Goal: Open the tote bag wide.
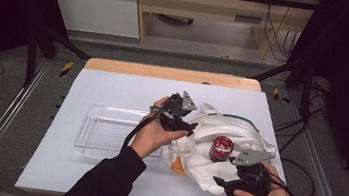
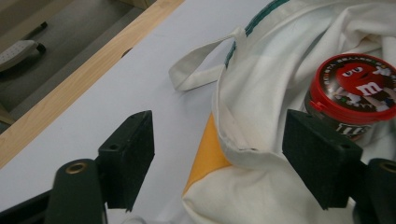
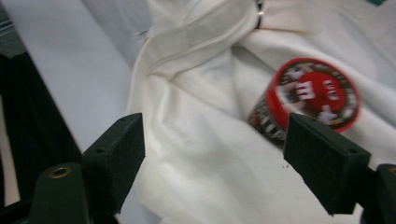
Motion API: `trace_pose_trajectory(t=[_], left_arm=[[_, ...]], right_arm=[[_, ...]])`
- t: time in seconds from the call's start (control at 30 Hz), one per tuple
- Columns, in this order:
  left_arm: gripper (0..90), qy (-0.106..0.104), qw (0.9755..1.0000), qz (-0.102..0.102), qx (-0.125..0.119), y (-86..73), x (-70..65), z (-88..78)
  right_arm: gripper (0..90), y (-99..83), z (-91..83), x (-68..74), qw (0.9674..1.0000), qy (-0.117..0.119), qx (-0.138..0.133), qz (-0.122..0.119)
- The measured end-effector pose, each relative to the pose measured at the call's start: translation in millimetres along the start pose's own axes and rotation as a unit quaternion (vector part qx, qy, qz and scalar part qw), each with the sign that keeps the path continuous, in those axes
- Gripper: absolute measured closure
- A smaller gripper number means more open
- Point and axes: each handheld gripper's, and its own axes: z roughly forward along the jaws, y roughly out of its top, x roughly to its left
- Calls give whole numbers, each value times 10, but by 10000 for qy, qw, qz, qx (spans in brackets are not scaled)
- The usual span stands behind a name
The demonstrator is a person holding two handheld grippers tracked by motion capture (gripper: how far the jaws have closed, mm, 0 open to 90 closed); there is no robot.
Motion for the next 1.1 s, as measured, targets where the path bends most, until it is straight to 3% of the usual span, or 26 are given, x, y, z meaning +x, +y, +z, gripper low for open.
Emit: trace_pose_trajectory(t=[0.2, 0.33, 0.47, 0.8, 0.97, 1.1], left_arm=[[191, -102, 9995, -74, -283, -196, 26, -298], [180, -88, 9992, -111, -375, -308, 53, -405], [171, -207, 9977, -315, -559, -471, 113, -529], [151, 76, 9959, -581, -688, -780, 269, -772], [140, 167, 9978, -463, -437, -916, 281, -774], [130, 259, 9973, -549, -407, -1009, 298, -806]], right_arm=[[150, 249, -32, -190, 9994, -313, 80, 148], [133, 321, -5, -267, 9987, -408, 160, 264], [112, 386, 70, -378, 9973, -465, 310, 475], [101, 501, 141, -541, 9961, -570, 436, 512], [102, 509, 233, -621, 9953, -517, 536, 626], [103, 493, 270, -659, 9949, -509, 555, 677]])
